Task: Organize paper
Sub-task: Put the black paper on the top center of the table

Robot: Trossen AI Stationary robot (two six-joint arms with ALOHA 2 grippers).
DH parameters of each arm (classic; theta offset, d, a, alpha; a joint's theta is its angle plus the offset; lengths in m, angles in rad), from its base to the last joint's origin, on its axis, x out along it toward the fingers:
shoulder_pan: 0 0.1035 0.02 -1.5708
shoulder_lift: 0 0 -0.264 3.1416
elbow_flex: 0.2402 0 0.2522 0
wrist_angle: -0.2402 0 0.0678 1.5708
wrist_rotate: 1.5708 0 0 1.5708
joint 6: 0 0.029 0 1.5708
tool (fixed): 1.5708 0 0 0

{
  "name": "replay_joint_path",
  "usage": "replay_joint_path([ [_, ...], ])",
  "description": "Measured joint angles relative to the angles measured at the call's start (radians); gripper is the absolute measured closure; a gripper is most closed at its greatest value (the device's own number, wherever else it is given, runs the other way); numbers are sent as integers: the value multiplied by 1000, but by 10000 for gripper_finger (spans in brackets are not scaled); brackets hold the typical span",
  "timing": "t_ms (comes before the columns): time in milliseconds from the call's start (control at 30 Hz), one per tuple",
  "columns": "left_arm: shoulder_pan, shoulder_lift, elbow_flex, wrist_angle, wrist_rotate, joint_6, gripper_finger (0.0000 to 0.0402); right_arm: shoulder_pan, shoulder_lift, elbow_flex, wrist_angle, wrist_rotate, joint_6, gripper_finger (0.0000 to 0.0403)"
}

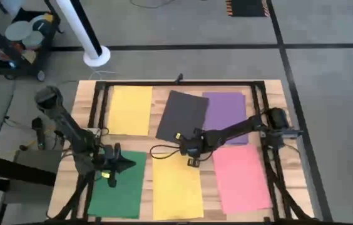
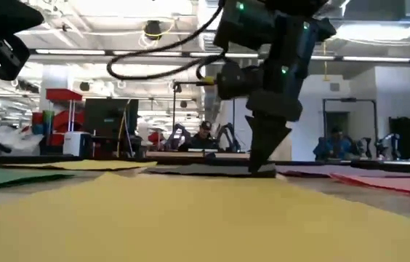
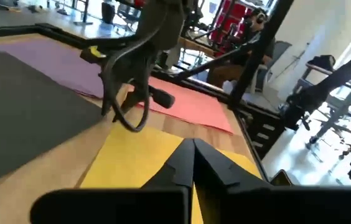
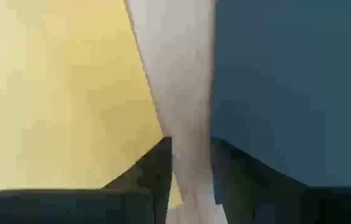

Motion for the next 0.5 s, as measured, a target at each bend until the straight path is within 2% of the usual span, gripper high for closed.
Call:
replay_joint_path([
  [300, 4, 0, 0, -33, -3, 19, 382, -4, 0, 70, 2, 92, -10, 293],
  [500, 32, 0, 0, -73, 30, -39, 366, -22, 0, 81, 10, 180, -6, 301],
])
